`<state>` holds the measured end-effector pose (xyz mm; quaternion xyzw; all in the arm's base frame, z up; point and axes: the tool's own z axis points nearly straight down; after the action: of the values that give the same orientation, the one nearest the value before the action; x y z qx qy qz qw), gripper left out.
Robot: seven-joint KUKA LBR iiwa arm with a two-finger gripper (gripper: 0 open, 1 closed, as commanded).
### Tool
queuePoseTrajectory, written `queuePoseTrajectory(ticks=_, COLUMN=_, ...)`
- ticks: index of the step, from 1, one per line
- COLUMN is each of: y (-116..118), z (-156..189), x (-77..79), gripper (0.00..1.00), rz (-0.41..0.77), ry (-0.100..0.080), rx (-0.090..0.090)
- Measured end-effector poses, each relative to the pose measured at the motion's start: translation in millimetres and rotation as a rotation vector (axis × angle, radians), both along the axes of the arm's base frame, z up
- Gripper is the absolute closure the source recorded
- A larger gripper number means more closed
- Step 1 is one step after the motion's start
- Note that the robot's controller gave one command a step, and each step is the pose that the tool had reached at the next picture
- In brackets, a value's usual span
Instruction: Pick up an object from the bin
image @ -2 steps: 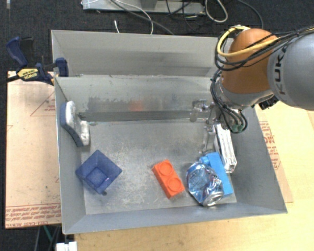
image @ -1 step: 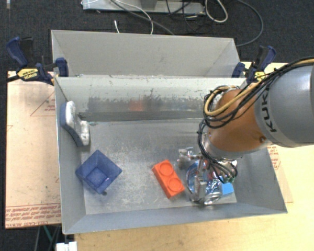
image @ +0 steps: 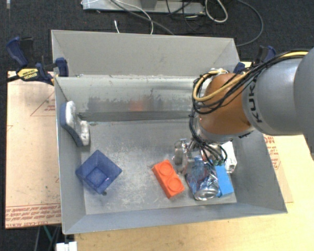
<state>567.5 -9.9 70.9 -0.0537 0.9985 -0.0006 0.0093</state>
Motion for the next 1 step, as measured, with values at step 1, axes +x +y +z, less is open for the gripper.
queuePoseTrajectory(ticks=1, y=0.1, z=-0.8, x=-0.7, gripper=0.0, rz=0.0, ry=0.002, rx=0.0)
